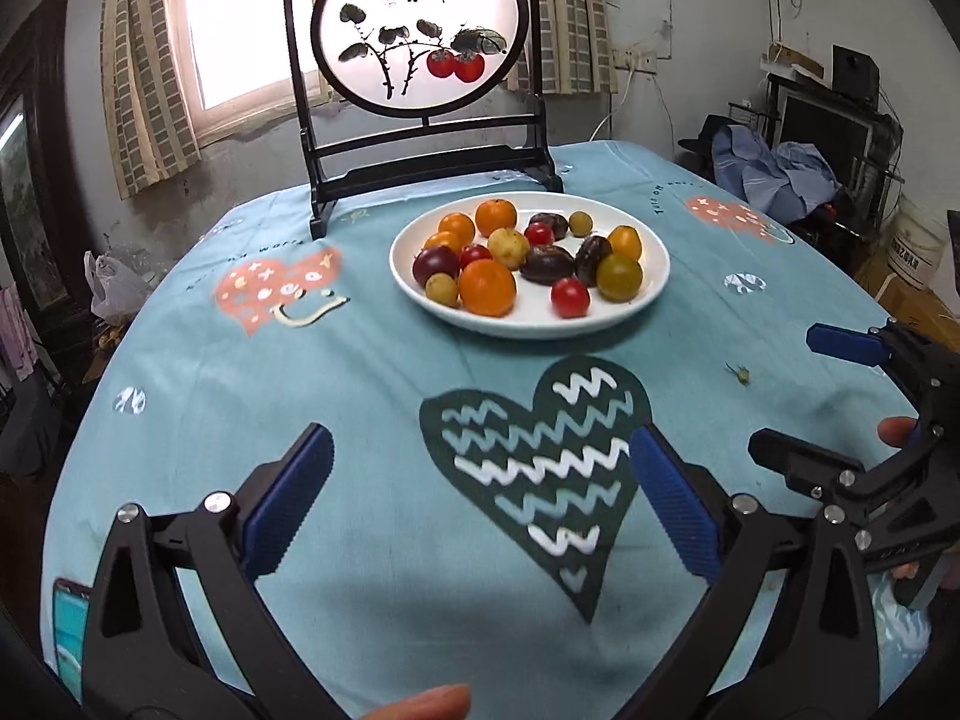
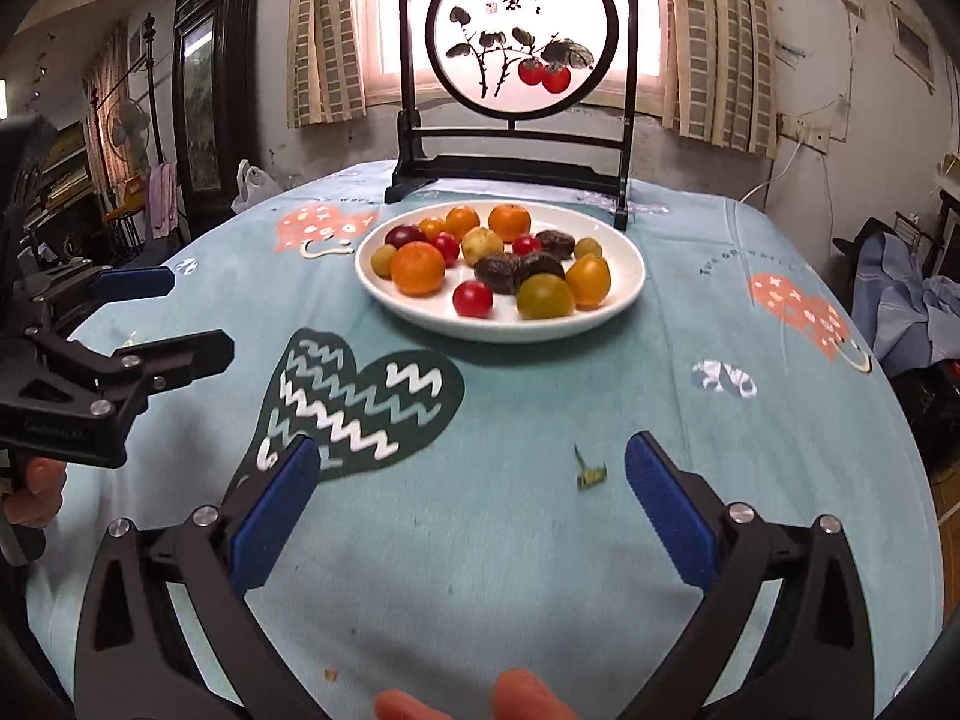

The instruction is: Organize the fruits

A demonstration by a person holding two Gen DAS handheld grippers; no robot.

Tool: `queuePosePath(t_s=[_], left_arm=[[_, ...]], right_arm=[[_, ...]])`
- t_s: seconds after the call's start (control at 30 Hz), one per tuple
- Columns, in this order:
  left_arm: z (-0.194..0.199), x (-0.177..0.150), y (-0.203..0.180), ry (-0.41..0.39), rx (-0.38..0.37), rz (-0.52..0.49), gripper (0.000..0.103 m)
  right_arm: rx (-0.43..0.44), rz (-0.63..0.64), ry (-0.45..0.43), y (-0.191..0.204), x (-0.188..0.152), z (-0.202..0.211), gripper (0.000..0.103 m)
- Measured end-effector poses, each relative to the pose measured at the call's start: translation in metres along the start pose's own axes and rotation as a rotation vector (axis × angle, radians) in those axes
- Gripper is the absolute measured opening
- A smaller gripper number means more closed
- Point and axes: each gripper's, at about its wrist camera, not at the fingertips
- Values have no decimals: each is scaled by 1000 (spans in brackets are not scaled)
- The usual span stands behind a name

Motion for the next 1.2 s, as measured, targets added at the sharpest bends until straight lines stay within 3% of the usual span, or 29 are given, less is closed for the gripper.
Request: queuePosePath(t_s=[0.33,1.2], left_arm=[[9,-12,12,-23,16,48,101],[6,-15,5,-15,31,9,101]], right_arm=[[11,-28,-6,-2,-7,8,102],[-23,-75,15,-12,-8,5,102]])
Point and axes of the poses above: each gripper's, at about its wrist camera, not at the fingertips, and z roughly against the way its jaws point, y to its left, x to its top, and after that the axes turned 4 degrees about -x, right-handed
